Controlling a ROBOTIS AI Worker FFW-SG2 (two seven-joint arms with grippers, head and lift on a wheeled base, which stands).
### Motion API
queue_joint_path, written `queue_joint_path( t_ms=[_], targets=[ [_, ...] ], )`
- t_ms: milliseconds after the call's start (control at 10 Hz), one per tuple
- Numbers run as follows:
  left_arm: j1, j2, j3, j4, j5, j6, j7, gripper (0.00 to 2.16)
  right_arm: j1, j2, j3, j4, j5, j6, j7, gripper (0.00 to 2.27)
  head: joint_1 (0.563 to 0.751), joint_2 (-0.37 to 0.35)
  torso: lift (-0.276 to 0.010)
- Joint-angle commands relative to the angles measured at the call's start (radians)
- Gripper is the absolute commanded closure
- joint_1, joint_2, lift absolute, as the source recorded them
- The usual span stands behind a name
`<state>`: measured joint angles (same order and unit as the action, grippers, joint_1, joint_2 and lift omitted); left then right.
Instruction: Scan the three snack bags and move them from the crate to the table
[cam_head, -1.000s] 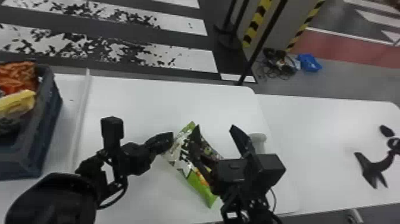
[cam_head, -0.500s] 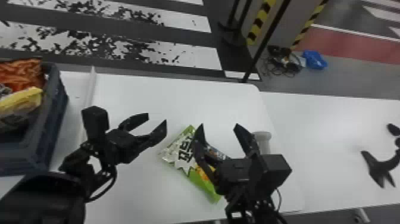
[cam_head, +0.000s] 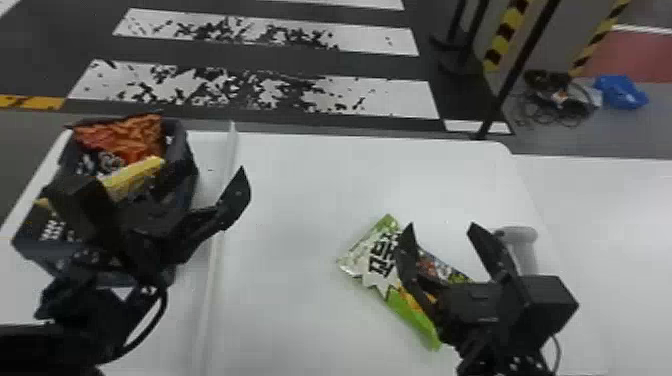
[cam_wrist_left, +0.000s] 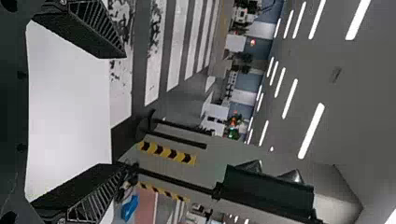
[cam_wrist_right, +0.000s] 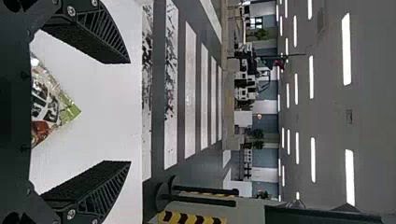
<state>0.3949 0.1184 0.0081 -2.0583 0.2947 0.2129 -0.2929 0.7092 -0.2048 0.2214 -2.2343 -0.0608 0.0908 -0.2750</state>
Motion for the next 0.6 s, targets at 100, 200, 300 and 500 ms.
queue_joint_path(
  t_ms=[100, 200, 300, 500],
  targets=[
    [0.139, 0.003, 0.108, -0.160, 0.050, 0.035, 0.023, 0.03, 0.009, -0.024, 0.016, 0.050, 0.073, 0.019, 0.011, 0.11, 0.695, 0.013, -0.062],
    [0.171, 0.003, 0.122, -0.169, 0.055, 0.032, 0.024, 0.03, 0.010, -0.028, 0.029, 0.055, 0.107, 0.099, 0.013, 0.11, 0.695, 0.043, -0.062],
    [0.186, 0.003, 0.136, -0.163, 0.069, 0.029, 0.015, 0.03, 0.010, -0.034, 0.044, 0.062, 0.141, 0.175, 0.036, 0.11, 0.695, 0.069, -0.062],
    [0.203, 0.003, 0.151, -0.157, 0.081, 0.026, 0.000, 0.03, -0.005, -0.042, 0.085, 0.074, 0.222, 0.363, 0.065, 0.11, 0.695, 0.099, -0.062]
  ],
)
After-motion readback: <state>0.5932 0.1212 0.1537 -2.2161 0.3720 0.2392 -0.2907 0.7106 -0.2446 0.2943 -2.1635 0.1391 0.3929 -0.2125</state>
